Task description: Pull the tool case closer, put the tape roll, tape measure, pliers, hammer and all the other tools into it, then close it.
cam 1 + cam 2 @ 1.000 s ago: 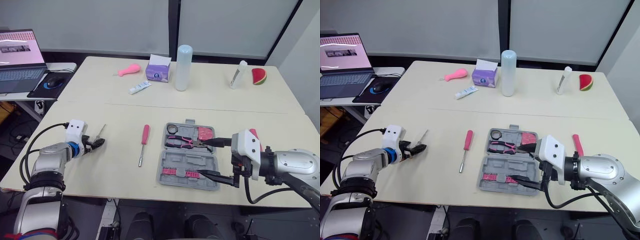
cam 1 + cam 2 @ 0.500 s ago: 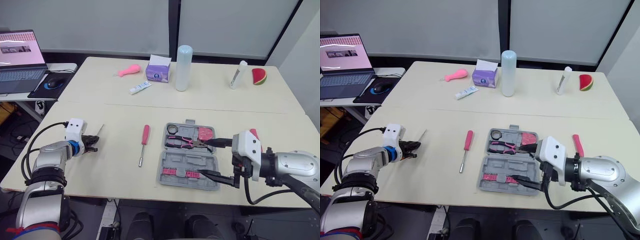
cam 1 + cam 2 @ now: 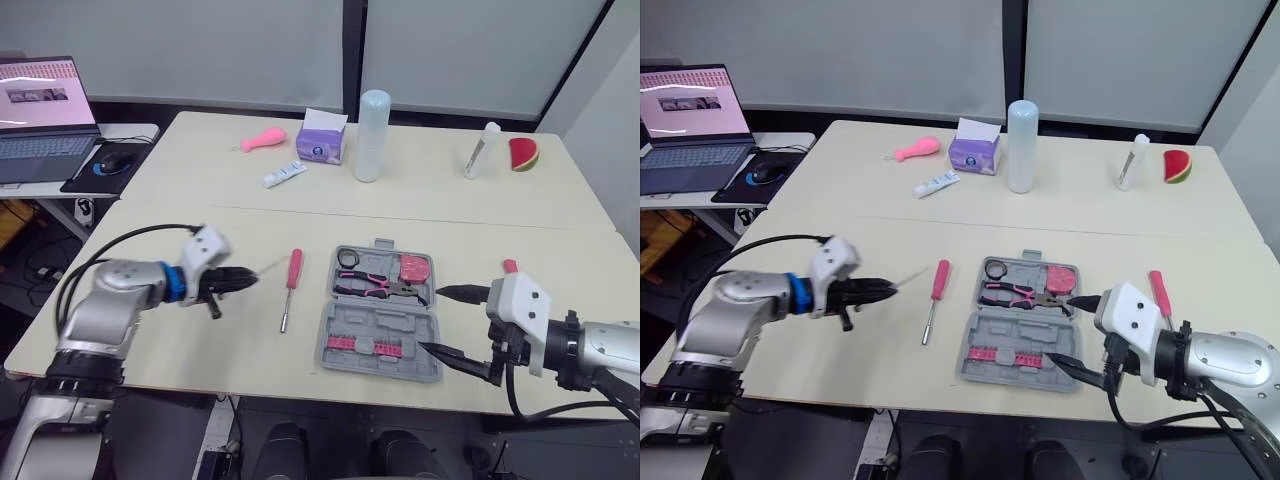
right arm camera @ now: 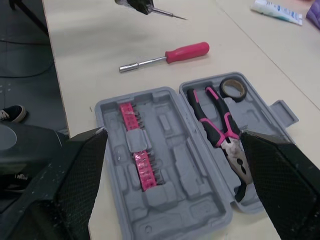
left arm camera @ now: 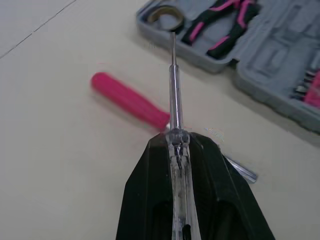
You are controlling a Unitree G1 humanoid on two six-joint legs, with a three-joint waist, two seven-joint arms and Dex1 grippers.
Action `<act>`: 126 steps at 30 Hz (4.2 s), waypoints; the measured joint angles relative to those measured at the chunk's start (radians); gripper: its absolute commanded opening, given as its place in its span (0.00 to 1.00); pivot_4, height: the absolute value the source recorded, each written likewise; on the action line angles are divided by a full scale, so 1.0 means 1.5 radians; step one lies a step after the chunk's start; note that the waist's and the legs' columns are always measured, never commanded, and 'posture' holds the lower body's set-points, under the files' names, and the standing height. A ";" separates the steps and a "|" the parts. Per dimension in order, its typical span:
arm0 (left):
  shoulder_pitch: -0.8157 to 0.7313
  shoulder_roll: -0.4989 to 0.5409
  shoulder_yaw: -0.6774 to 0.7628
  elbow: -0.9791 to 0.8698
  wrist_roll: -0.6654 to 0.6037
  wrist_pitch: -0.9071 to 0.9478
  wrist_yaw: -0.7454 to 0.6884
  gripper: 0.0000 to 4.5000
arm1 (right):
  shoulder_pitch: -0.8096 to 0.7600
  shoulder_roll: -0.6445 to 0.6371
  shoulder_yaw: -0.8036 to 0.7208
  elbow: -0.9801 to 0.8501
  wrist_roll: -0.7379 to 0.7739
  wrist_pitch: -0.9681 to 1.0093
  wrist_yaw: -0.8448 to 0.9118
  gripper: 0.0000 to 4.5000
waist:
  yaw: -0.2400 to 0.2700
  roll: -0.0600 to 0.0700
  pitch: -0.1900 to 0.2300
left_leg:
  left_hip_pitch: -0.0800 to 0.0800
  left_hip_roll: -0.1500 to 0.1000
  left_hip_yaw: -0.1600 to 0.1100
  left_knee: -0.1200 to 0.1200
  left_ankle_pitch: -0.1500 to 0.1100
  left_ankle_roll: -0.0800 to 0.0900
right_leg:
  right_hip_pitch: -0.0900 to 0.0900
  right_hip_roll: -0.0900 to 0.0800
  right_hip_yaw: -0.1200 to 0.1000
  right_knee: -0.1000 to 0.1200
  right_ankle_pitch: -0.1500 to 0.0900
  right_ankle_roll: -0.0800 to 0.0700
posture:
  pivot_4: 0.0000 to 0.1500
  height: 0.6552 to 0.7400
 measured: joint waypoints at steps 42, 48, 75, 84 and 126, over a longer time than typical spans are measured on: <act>-0.171 -0.289 -0.287 0.158 0.237 -0.084 0.033 0.04 | 0.078 -0.012 0.023 -0.024 -0.120 0.030 -0.048 1.00 | 0.001 0.000 0.000 | 0.000 -0.001 0.001 0.000 0.000 0.001 | 0.000 0.002 0.002 -0.001 0.000 0.000 | 1.00 0.53; -0.172 -0.297 -0.286 0.168 0.245 -0.097 0.032 0.04 | 0.077 -0.012 0.022 -0.027 -0.116 0.042 -0.046 1.00 | 0.001 0.000 0.000 | -0.001 -0.001 0.001 0.000 0.000 0.001 | 0.000 0.002 0.002 -0.001 0.000 0.000 | 1.00 0.53; -0.189 -0.264 -0.211 0.150 0.184 -0.126 -0.018 0.36 | 0.055 0.002 0.014 -0.052 -0.098 0.075 -0.057 1.00 | 0.001 0.000 0.000 | -0.001 -0.001 0.001 0.000 0.000 0.000 | 0.000 0.002 0.002 -0.001 0.000 0.000 | 1.00 0.53; -0.182 -0.287 -0.239 0.200 0.204 -0.149 -0.010 0.00 | 0.055 0.002 0.014 -0.052 -0.098 0.075 -0.057 1.00 | 0.001 0.000 0.000 | -0.001 -0.001 0.001 0.000 0.000 0.000 | 0.000 0.002 0.002 -0.001 0.000 0.000 | 1.00 0.53; 0.321 -0.147 0.304 -0.110 -0.106 0.027 0.156 0.00 | 0.257 0.277 -0.337 0.097 -0.146 -0.123 -0.086 1.00 | 0.000 0.002 -0.001 | 0.001 0.001 0.000 -0.001 -0.001 0.002 | 0.002 0.000 0.001 -0.003 0.000 0.000 | 1.00 0.53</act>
